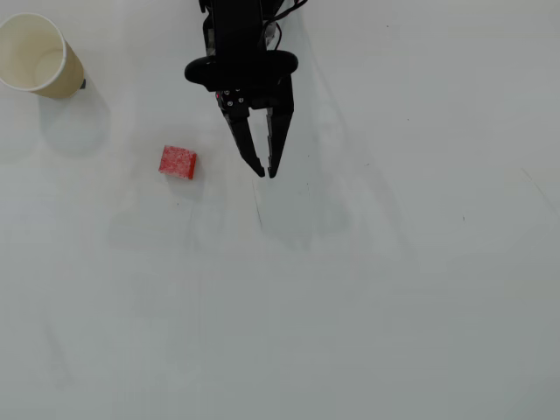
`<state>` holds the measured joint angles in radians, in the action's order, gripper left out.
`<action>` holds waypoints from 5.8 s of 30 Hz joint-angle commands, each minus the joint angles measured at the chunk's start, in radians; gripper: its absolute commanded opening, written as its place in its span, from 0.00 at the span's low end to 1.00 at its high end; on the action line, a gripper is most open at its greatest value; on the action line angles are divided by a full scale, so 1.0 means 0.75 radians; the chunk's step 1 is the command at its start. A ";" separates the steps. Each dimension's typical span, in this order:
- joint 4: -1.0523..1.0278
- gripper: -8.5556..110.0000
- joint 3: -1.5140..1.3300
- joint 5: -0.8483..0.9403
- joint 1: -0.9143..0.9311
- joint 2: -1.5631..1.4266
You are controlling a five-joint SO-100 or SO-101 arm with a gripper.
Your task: Pick up the cube and drop it in the cup.
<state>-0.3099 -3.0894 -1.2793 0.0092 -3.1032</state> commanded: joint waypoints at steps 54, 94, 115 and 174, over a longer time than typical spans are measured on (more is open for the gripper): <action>-0.401 0.07 -0.045 0.004 0.710 -0.051; -0.540 0.38 0.037 0.002 0.593 0.078; -0.284 0.38 0.456 -0.018 0.448 0.804; 0.196 0.37 0.767 -0.239 0.526 1.589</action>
<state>-0.1979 -2.6369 -1.4573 0.3973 -1.9037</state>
